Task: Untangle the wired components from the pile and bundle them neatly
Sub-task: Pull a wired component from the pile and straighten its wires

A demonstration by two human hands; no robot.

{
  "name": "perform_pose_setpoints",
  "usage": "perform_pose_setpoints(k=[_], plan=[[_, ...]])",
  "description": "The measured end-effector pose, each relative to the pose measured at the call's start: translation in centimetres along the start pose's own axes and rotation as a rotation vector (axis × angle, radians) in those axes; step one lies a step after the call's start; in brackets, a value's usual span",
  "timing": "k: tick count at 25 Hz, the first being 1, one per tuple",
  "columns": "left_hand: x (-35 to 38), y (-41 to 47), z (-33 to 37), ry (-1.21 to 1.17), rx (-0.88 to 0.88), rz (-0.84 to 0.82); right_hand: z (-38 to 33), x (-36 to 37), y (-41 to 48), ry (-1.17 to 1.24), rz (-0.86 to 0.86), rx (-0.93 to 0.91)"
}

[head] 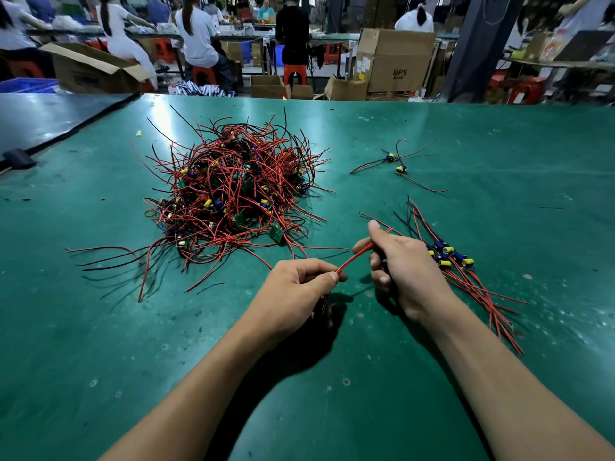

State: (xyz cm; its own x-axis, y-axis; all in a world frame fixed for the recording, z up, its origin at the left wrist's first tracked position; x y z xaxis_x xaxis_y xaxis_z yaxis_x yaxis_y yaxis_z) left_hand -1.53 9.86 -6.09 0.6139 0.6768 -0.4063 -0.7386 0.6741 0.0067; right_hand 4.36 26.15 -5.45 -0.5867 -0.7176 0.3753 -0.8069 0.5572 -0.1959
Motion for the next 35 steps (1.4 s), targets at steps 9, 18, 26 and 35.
perform_pose_setpoints(k=[9,18,26,35], plan=[[-0.1,-0.1,0.2,-0.120,0.011,-0.045,1.8,1.6,-1.8,-0.047,-0.301,0.119],[0.1,0.2,-0.1,0.038,0.004,-0.090,0.1,-0.2,0.2,-0.736,0.002,-0.486],[0.1,0.1,0.3,0.017,0.015,-0.120,0.4,-0.3,1.3,-0.156,0.144,-0.218],[0.1,-0.2,0.3,-0.170,-0.083,-0.190,-0.1,-0.4,-0.1,-0.055,0.061,0.026]])
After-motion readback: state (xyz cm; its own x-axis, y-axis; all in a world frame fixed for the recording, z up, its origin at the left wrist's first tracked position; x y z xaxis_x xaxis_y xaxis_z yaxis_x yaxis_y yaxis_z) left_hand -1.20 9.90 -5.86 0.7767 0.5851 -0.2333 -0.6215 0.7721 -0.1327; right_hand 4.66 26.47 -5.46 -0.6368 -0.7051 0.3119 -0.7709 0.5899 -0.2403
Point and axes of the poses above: each hand's wrist, its own y-axis towards the middle knuckle, its own x-axis out of the palm, z = x × y, the point moved 2 cm from there along y, towards the middle knuckle, and after that the axes turned 15 degrees about y, right-handed, at the moved point
